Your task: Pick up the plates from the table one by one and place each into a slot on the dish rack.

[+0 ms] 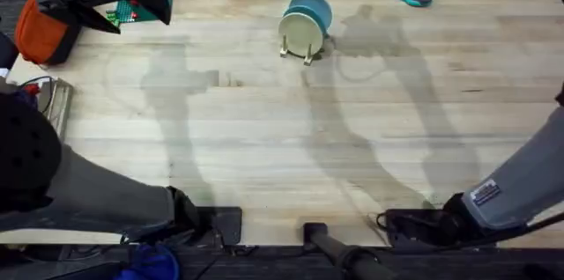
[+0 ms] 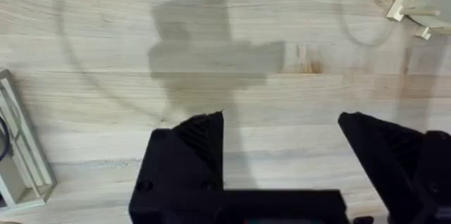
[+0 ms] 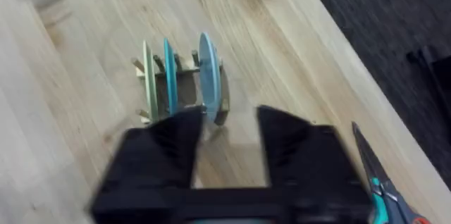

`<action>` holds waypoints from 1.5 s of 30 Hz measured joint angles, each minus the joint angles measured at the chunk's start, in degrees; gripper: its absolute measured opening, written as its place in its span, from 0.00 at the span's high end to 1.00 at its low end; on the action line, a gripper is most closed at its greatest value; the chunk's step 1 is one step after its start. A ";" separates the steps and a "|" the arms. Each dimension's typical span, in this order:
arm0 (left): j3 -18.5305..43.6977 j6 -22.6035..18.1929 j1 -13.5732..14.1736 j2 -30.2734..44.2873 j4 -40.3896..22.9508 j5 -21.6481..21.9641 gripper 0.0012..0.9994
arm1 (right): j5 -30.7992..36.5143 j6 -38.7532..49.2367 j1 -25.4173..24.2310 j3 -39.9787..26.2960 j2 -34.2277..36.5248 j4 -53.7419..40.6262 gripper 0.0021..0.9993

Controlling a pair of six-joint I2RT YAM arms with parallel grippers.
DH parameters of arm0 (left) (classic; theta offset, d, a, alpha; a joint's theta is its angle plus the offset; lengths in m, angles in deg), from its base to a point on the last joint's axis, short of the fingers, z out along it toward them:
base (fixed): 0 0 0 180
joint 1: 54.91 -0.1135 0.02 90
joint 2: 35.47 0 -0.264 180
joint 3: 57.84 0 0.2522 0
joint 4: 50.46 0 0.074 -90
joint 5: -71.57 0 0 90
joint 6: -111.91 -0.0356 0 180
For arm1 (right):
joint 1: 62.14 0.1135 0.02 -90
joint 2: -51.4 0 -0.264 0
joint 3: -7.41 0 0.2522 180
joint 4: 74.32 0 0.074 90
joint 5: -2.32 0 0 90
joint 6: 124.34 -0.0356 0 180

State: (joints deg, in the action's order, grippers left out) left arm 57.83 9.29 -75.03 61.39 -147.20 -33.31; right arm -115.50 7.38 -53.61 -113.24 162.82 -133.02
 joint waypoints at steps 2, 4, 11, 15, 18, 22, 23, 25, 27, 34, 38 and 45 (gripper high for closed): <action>0.00 0.00 0.00 0.00 0.00 0.00 0.01 | -0.01 0.04 -0.51 0.00 -0.03 -0.74 0.17; 0.00 0.00 0.00 0.00 0.00 0.00 0.00 | 0.00 0.23 -1.10 0.00 -0.03 -1.50 0.02; 0.00 0.00 0.00 0.00 0.00 0.00 0.01 | 0.02 0.21 -4.56 0.00 -3.00 -5.60 0.01; 0.00 0.00 0.00 0.00 0.00 0.00 0.01 | 0.01 -2.16 -7.10 0.00 -7.79 -6.61 0.01; 0.00 0.00 0.00 0.00 0.00 0.01 0.00 | 0.02 -5.59 -9.02 0.00 -11.96 -7.48 0.01; 0.00 0.00 0.00 -0.01 0.01 0.08 0.01 | 1.14 -8.05 -11.59 -0.07 -17.58 -11.56 0.00; 0.00 0.00 0.00 0.00 0.00 0.11 0.01 | 2.19 -8.39 -12.25 -0.17 -18.97 -13.42 0.01; 0.00 0.00 0.00 0.00 0.01 0.11 0.00 | 4.58 -8.87 -13.32 -0.22 -21.34 -17.36 0.00; 0.00 0.00 0.00 0.00 0.02 0.13 0.01 | 7.03 -9.04 -14.38 -0.22 -23.25 -19.88 0.01; 0.00 0.00 0.00 0.00 0.00 0.13 0.01 | 11.41 -9.18 -18.66 -0.16 -28.73 -23.00 0.01; 0.00 0.00 0.00 0.00 0.00 0.13 0.01 | 12.06 -8.27 -20.37 4.62 -33.86 -21.08 0.01; 0.00 0.00 0.00 0.00 0.00 0.13 0.01 | 12.26 -7.41 -20.45 24.03 -46.77 -12.35 0.01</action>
State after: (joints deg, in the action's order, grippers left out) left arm 57.83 9.29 -75.03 61.39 -147.20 -33.18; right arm -103.24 -0.03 -74.06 -89.21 116.05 -145.37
